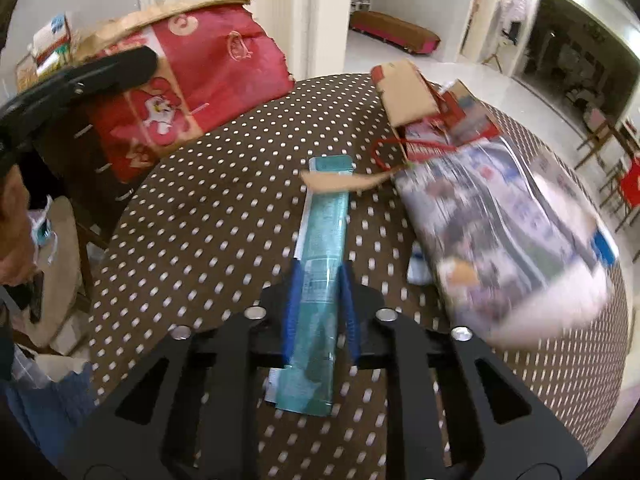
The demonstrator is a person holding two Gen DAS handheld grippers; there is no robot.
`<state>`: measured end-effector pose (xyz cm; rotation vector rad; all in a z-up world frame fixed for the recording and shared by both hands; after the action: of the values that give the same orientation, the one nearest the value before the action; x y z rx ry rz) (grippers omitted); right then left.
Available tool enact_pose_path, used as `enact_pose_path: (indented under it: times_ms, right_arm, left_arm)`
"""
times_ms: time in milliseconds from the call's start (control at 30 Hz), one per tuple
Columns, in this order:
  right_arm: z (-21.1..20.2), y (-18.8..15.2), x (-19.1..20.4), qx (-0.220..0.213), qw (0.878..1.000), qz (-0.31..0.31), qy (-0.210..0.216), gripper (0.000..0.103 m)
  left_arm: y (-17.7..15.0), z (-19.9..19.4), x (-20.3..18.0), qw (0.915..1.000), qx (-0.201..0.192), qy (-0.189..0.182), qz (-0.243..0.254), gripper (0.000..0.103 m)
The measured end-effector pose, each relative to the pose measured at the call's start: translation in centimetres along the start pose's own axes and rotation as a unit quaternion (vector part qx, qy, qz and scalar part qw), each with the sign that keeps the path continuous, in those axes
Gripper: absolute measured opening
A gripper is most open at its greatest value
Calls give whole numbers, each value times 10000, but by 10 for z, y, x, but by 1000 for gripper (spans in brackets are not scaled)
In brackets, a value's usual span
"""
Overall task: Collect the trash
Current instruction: 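Lift the red bag and teal strip off the table with both tools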
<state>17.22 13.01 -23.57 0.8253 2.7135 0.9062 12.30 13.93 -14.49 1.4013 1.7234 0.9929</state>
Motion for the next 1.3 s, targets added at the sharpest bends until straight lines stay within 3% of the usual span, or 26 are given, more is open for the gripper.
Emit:
enact_pose_path:
  times_ms: [233,300,367,400,467,533,633,667,733,1000,1133,1233,1300]
  right_arm:
    - [-25,-26,-1,52,9988,468,156,15]
    - [-26,-21,-4,7,9986,511,129,23]
    - [-23,-14,0,-2,9988,459,144,41]
    - [-17,-8,3,25,9992,383,107,43]
    - [-5,-8,9,177,9997,185,-46,40]
    - [-5,-6,18,105,9999,66,22,26]
    - [-8,-12,24,65,9998,-95,-174,25]
    - [-10,-15,26,50,9998,-62,-174,17]
    - [-18,-19,20,-47,9997,145,-169,13]
    - [-38,-29,-3,-153,9966,794,173,14]
    - [-36,-20,-6,-156,9964,822,152,24]
    - [-24,-19,9,128,9987,489,24,61]
    - [-16,-25,12,301,9989,254,-243,60]
  left_arm:
    - [0,-1,-20,9998,-10,-151,87,32]
    - [0,0,-24,9998,-17,-179,72,32]
    - [1,-1,-24,9998,-24,-180,66,32]
    - [1,-1,-24,9998,-19,-173,63,32]
    - [1,-1,-23,9998,-3,-168,47,32]
    - [0,-2,-22,9999,9,-155,38,32]
    - [-2,-3,-22,9999,16,-162,58,32]
    - [-2,-3,-23,9998,9,-169,71,32]
    - [0,-4,-25,9998,1,-196,78,32]
    - [6,-6,-42,9992,-72,-339,181,32]
    - [6,-6,-43,9992,-77,-329,194,32]
    - [5,-5,-41,9994,-57,-301,180,32]
    - [4,-6,-40,9994,-54,-283,173,32]
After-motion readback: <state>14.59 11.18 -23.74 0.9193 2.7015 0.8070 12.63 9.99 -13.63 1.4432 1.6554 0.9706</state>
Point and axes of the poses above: each gripper's, at about its wrist camera, not at the fingertips, and z roughly the way its jaws point, x to its left, y to its top, the point moved 9 cm from there along z, roughly the way its jaws point, and after that the axes turned 4 degrees about y, right-handed, at the moved point
